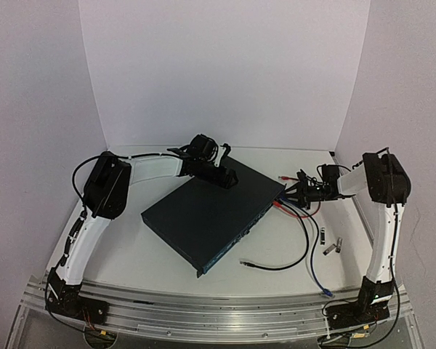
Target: Pull the plug from the switch port
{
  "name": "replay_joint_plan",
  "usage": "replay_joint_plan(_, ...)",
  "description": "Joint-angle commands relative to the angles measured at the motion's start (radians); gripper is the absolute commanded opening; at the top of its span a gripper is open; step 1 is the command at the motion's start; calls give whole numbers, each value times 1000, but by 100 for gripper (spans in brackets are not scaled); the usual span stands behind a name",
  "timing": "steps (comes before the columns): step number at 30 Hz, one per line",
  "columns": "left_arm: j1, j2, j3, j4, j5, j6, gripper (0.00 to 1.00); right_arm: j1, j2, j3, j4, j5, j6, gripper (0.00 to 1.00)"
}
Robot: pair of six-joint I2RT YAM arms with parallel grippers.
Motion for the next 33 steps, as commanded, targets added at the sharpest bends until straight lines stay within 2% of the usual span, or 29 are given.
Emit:
replay_joint_plan(1, 2, 90, -10, -153, -6, -10, 100, 1, 20, 34, 3, -30, 1, 27)
replay_joint_plan(16, 2, 103, 7, -158, -7, -10, 100, 26, 43, 67, 3, -34, 19, 24)
replay_joint_plan(33, 3, 117, 22, -167, 8, -13, 100, 35, 26, 15, 5, -44, -20, 24)
